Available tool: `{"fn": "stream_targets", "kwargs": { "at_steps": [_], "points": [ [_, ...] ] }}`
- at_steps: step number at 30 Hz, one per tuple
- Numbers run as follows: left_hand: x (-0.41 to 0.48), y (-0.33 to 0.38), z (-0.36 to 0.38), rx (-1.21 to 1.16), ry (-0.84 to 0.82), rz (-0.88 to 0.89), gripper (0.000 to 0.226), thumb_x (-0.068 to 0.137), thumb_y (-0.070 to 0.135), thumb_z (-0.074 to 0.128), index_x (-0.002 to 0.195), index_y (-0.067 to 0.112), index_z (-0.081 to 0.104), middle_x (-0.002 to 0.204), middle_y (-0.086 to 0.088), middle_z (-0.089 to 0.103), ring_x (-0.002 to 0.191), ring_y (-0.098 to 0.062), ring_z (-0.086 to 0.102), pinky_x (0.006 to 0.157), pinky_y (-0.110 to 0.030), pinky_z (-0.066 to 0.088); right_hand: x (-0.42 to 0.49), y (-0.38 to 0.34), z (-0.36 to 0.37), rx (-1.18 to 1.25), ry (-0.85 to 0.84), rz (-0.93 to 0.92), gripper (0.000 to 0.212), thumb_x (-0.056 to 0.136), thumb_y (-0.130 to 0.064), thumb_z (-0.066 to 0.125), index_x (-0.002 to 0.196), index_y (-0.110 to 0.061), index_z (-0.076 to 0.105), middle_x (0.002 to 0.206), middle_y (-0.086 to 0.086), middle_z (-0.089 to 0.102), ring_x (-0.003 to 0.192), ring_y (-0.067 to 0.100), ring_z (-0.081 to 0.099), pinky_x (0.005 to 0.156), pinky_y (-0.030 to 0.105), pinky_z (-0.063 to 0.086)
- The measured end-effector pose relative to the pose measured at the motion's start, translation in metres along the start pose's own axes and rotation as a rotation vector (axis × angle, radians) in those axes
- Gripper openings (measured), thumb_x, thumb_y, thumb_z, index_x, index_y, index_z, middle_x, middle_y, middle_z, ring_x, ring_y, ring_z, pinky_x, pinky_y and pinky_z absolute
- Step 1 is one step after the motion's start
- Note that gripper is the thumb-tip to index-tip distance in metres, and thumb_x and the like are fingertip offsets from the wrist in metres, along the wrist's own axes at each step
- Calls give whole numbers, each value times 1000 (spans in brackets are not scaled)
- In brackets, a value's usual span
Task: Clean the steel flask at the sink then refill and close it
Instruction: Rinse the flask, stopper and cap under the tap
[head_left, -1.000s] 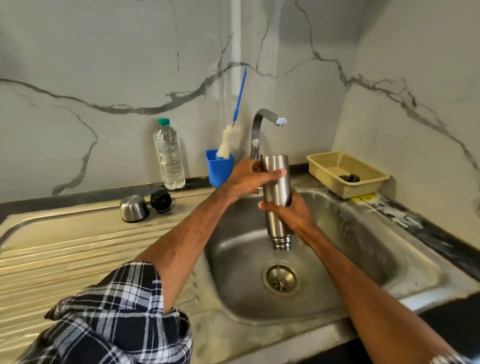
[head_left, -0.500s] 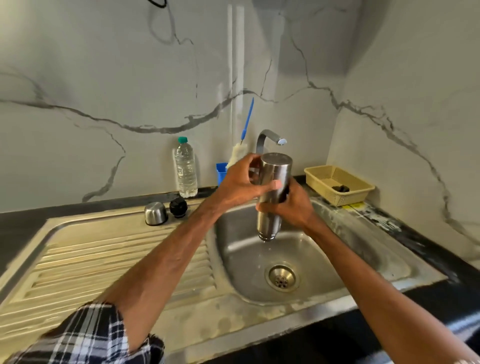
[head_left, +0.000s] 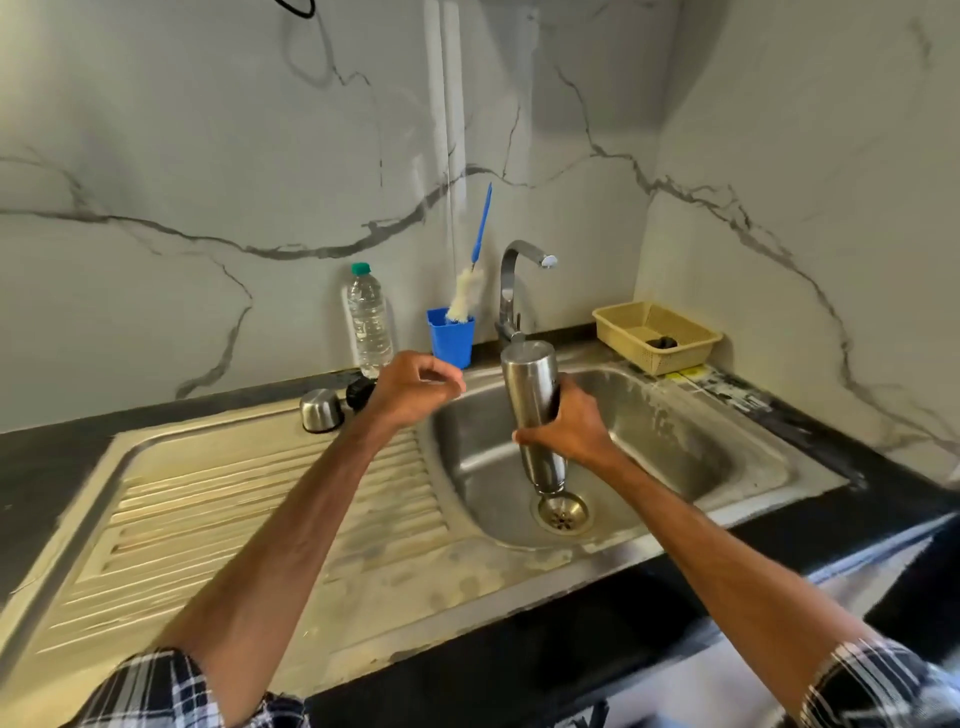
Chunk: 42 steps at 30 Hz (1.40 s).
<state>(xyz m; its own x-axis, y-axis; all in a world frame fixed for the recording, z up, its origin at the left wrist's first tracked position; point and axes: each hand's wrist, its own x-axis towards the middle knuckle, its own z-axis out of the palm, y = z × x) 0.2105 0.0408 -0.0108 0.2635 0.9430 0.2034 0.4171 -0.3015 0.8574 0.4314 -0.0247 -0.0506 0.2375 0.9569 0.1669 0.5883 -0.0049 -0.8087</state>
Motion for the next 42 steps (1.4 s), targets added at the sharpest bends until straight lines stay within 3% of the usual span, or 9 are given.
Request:
{"fn": "stream_targets", "kwargs": {
  "at_steps": [5, 9, 15, 22, 25, 28, 33, 38, 42],
  "points": [
    [-13, -14, -6, 97, -1, 9, 14, 83, 11, 80, 84, 25, 77, 91, 8, 78, 90, -5, 73, 92, -25, 55, 17, -51, -21, 113, 197, -144, 90, 64, -18, 93, 138, -10, 43, 126, 5, 62, 106, 13, 60, 97, 30, 50],
    [-19, -22, -4, 175, 49, 24, 18, 84, 11, 76, 77, 27, 77, 81, 16, 74, 79, 8, 67, 81, -10, 49, 21, -80, -33, 224, 380, -255, 88, 64, -22, 93, 135, -15, 43, 126, -2, 62, 108, 11, 61, 96, 25, 47],
    [-34, -42, -10, 327, -103, 21, 16, 82, 9, 77, 80, 24, 79, 81, 13, 74, 80, 4, 67, 77, -14, 49, -26, -3, 31, 97, 102, -11, 91, 67, -13, 91, 142, -10, 40, 135, 10, 59, 123, 27, 60, 98, 32, 47],
    [-27, -59, -31, 411, -60, -50, 11, 82, 12, 78, 85, 22, 81, 91, 8, 78, 89, -9, 71, 87, -25, 54, 10, -60, -5, 268, 392, -176, 85, 69, -19, 91, 138, -13, 41, 129, 0, 60, 108, 8, 58, 98, 26, 44],
    [-31, -63, -26, 420, -53, -115, 6, 82, 13, 78, 87, 17, 77, 90, 3, 75, 91, -14, 71, 85, -26, 55, -6, -34, 22, 268, 258, -97, 86, 70, -16, 90, 140, -12, 41, 133, 3, 60, 115, 14, 61, 96, 26, 45],
    [-36, -66, -31, 443, -40, -124, 7, 81, 12, 77, 82, 5, 76, 86, -12, 77, 86, -24, 73, 84, -39, 60, -18, -6, 41, 21, 43, -38, 86, 69, -18, 91, 140, -10, 42, 133, 10, 61, 120, 25, 62, 90, 25, 46],
    [-35, -74, -51, 423, 70, -115, 11, 81, 20, 81, 91, 19, 77, 96, 4, 76, 95, -15, 71, 90, -39, 58, -6, -33, 38, 180, 268, -126, 90, 68, -20, 92, 141, -11, 40, 130, -1, 58, 112, 12, 57, 95, 26, 45],
    [-40, -89, -54, 412, 113, -107, 8, 82, 22, 79, 89, 19, 77, 96, 4, 76, 95, -16, 71, 91, -41, 57, 3, -29, 55, 19, 42, -52, 91, 66, -19, 93, 139, -9, 41, 130, 10, 61, 117, 25, 62, 95, 33, 49],
    [-37, -103, -52, 416, 143, -94, 15, 81, 26, 79, 95, 24, 73, 103, 8, 74, 101, -14, 69, 94, -41, 55, 20, -59, 66, 115, 92, -141, 92, 67, -18, 92, 142, -10, 40, 130, 7, 61, 109, 14, 59, 93, 28, 46]
  ]
}}
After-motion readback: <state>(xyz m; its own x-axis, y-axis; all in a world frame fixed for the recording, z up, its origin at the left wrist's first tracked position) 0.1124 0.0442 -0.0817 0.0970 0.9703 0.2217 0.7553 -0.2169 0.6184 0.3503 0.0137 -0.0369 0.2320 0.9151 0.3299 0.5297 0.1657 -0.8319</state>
